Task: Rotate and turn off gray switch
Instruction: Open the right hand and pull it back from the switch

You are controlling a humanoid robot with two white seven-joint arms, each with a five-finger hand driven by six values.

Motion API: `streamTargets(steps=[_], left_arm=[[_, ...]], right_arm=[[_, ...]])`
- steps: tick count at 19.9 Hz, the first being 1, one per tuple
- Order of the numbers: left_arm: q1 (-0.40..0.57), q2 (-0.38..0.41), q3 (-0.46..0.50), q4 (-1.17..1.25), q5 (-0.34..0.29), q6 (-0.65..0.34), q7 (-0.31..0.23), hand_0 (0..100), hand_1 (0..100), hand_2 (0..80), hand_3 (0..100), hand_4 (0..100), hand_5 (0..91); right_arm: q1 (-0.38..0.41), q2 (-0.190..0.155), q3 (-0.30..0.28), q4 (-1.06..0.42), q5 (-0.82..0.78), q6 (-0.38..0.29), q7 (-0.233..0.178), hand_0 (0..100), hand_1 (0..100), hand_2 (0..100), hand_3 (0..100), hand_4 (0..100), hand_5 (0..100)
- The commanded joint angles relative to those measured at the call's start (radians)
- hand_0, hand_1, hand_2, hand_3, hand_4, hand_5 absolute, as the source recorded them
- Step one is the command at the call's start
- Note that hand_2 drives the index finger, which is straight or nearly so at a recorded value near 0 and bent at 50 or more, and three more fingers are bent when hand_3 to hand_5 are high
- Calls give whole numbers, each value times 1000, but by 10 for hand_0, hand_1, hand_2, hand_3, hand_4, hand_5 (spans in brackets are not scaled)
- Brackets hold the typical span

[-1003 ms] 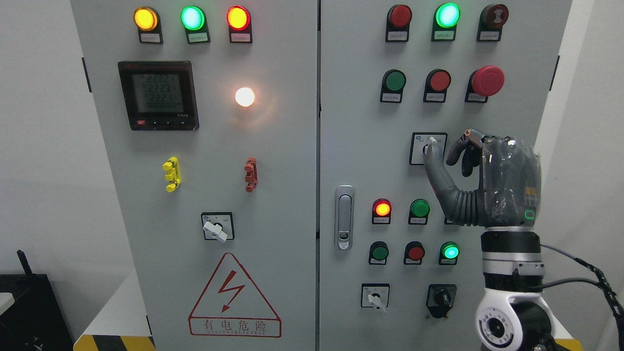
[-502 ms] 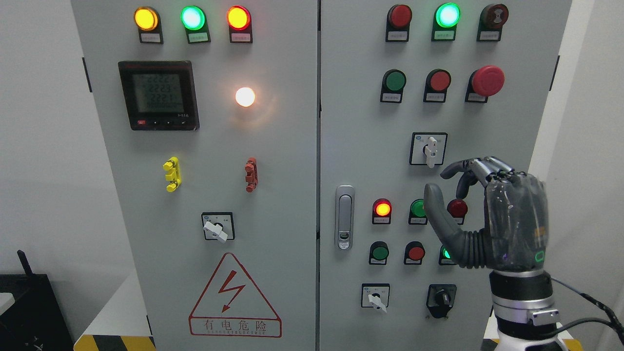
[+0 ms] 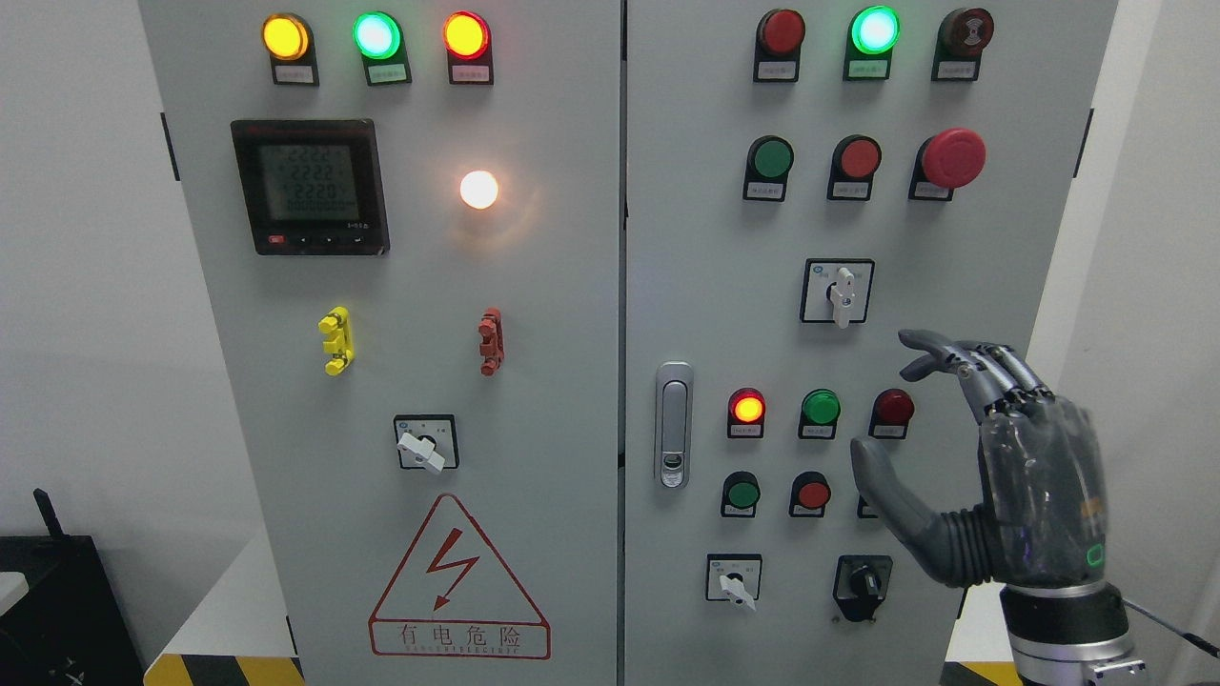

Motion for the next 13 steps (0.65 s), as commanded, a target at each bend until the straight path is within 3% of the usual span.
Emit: streamTargets(steps=[1, 13], left_arm=[[0, 0, 32, 0, 0, 0, 0, 120, 389, 0, 0, 0, 0], [0, 0, 32, 0, 0, 0, 0, 120, 389, 0, 0, 0, 0]], right_arm=[[23, -60, -64, -24, -24, 0, 1, 102, 190, 59, 35, 0, 0], [24, -54, -63, -47, -24, -3, -2, 94, 210, 89, 44, 0, 0]])
